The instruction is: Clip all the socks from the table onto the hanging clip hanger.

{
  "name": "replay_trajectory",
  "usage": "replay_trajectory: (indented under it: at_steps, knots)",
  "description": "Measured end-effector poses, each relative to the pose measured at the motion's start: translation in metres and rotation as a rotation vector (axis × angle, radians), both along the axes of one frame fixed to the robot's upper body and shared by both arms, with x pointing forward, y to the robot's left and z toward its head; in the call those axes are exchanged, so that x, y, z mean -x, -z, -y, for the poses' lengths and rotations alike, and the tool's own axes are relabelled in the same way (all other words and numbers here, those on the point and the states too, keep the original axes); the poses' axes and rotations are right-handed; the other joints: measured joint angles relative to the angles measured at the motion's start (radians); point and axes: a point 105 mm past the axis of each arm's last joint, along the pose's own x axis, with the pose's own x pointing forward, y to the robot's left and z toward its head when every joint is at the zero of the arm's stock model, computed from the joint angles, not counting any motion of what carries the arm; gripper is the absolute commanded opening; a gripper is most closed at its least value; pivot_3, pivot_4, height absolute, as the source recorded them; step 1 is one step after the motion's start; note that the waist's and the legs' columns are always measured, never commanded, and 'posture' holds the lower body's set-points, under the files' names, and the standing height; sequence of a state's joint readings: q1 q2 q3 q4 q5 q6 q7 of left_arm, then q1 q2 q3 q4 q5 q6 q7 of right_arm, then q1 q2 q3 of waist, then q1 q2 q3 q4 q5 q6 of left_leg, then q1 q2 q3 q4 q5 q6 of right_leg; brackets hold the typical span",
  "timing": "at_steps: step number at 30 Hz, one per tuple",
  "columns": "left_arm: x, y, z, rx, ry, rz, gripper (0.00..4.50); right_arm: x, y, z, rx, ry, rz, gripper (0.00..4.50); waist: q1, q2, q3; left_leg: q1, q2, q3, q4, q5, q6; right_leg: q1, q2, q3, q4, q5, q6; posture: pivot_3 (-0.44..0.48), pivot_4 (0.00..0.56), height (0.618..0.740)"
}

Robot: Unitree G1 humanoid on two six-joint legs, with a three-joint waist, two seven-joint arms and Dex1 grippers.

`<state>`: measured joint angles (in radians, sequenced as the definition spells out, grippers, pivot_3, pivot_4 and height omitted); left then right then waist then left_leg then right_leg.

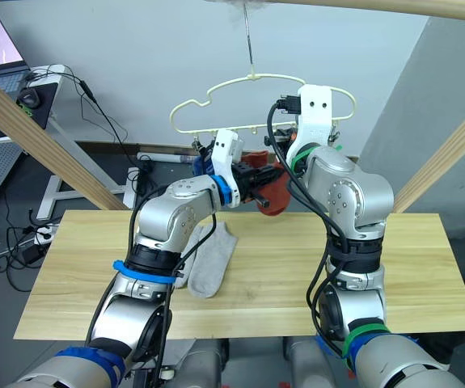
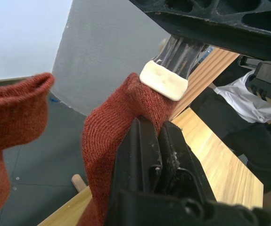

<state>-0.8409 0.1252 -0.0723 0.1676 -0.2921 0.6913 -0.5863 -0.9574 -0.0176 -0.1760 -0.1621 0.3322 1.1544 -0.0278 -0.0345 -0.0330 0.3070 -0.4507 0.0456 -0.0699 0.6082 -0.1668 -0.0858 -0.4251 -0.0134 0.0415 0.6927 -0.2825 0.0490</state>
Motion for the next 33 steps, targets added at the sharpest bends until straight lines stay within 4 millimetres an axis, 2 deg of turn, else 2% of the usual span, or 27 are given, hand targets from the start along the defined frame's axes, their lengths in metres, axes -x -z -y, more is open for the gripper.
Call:
replay_trajectory:
  at_steps: [5, 11, 16, 26, 33]
  knots:
    - [0.001, 0.003, -0.004, -0.003, -0.010, -0.013, 0.02, 0.000, 0.000, 0.001, 0.001, 0.002, 0.002, 0.13, -0.001, 0.000, 0.000, 0.000, 0.000, 0.000, 0.000, 0.000, 0.000, 0.000, 0.000, 0.000, 0.000, 0.000, 0.000, -0.001, 0.305, 0.740]
    - [0.003, 0.015, -0.019, 0.000, -0.045, -0.066, 0.02, 0.000, 0.000, 0.001, 0.002, 0.003, 0.003, 0.13, -0.001, 0.000, 0.000, 0.000, 0.000, 0.000, 0.000, 0.000, 0.000, 0.000, 0.000, 0.000, 0.000, 0.000, 0.000, 0.005, 0.304, 0.740]
    - [0.000, 0.011, -0.027, 0.077, -0.077, -0.113, 0.02, 0.000, 0.000, 0.001, 0.002, 0.003, 0.003, 0.13, 0.000, 0.000, 0.000, 0.000, 0.000, 0.000, 0.000, 0.000, 0.000, 0.000, 0.000, 0.000, -0.001, 0.000, 0.000, 0.005, 0.304, 0.740]
    - [0.005, 0.009, -0.020, 0.202, -0.040, -0.226, 0.02, 0.000, 0.000, 0.001, 0.002, 0.004, 0.002, 0.13, -0.001, 0.000, 0.000, -0.001, 0.000, 0.000, 0.000, 0.000, 0.000, 0.000, 0.000, 0.000, -0.002, 0.000, 0.000, -0.011, 0.302, 0.740]
    - [0.009, 0.006, -0.016, 0.392, -0.021, -0.377, 0.02, 0.000, 0.000, 0.002, 0.002, 0.005, 0.002, 0.13, -0.002, 0.000, 0.000, -0.001, 0.000, 0.000, 0.000, 0.000, 0.000, 0.000, 0.000, 0.000, -0.002, 0.000, 0.000, -0.017, 0.301, 0.740]
